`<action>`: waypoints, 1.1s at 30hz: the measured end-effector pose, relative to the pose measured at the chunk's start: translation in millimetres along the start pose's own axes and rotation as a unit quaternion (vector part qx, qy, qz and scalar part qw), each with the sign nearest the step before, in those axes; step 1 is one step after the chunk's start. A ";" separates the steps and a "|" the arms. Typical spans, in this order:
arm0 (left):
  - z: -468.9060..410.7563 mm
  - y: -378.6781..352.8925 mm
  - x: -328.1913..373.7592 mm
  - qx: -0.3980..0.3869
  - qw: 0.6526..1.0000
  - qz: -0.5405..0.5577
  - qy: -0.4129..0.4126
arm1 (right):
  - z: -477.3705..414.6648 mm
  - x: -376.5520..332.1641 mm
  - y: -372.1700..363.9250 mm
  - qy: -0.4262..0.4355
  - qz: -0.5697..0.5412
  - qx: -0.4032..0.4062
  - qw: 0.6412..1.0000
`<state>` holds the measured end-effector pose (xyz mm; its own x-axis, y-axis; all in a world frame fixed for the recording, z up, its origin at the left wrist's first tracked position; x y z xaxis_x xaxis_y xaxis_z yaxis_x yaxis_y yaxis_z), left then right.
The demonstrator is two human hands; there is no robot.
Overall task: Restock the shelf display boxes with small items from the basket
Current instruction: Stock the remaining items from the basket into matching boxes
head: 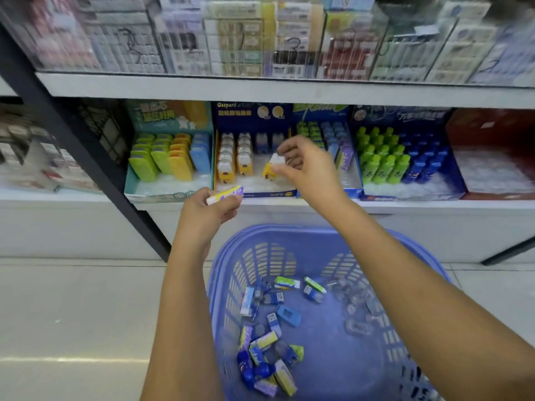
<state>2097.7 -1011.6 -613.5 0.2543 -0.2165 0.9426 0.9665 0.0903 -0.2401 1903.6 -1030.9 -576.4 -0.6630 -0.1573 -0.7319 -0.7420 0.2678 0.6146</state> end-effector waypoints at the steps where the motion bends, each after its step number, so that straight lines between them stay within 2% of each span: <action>1: -0.2 3.0 0.6 0.009 1.000 0.020 0.003 | -7.8 -3.9 -9.3 0.018 0.020 -0.003 1.000; 4: -1.0 9.6 3.8 0.034 0.998 0.059 -0.018 | -23.5 -7.2 -34.2 0.044 0.075 -0.031 0.996; 8: -3.9 16.3 4.6 0.047 0.997 0.045 -0.049 | -30.1 -6.6 -46.7 0.070 0.104 -0.016 0.992; 16: -14.8 13.8 -10.2 0.040 0.999 -0.009 -0.003 | -34.1 -8.6 -52.7 0.109 0.174 -0.050 0.977; 20: -17.6 10.7 -9.4 0.030 0.999 -0.017 0.013 | -31.5 -8.7 -55.4 0.105 0.171 -0.055 0.978; 25: -12.9 -12.0 -6.1 0.006 1.000 -0.014 -0.001 | -34.6 -20.9 -45.3 0.096 0.236 -0.089 0.963; 27: -8.2 -24.2 -4.6 0.005 0.999 -0.025 -0.043 | -23.3 -24.7 -35.6 0.064 0.167 -0.067 0.981; 29: -3.1 -37.4 -2.4 -0.004 0.996 -0.030 -0.089 | -4.3 -23.9 -21.1 0.005 -0.010 -0.063 0.998; 31: 1.8 -51.6 0.0 -0.033 0.991 -0.035 -0.125 | 13.1 -17.8 -5.0 -0.036 -0.161 -0.068 0.984; 33: 7.6 -68.0 0.4 -0.084 0.984 -0.050 -0.151 | 23.6 -9.4 12.8 -0.040 -0.176 -0.052 0.982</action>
<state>2031.9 -1010.5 -595.1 0.1607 0.0847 0.9834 0.9846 -0.0834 -0.1537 1902.7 -1003.5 -568.6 -0.3571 -0.1465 -0.9225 -0.9326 0.1115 0.3433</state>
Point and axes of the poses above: each hand's wrist, its own z-axis away from the middle knuckle, its own y-axis out of the back of the hand, x = y × z, the point moved 2 cm from there along -z, towards the middle knuckle, and after that the axes turned 9 degrees about z, right-handed, at the moved point
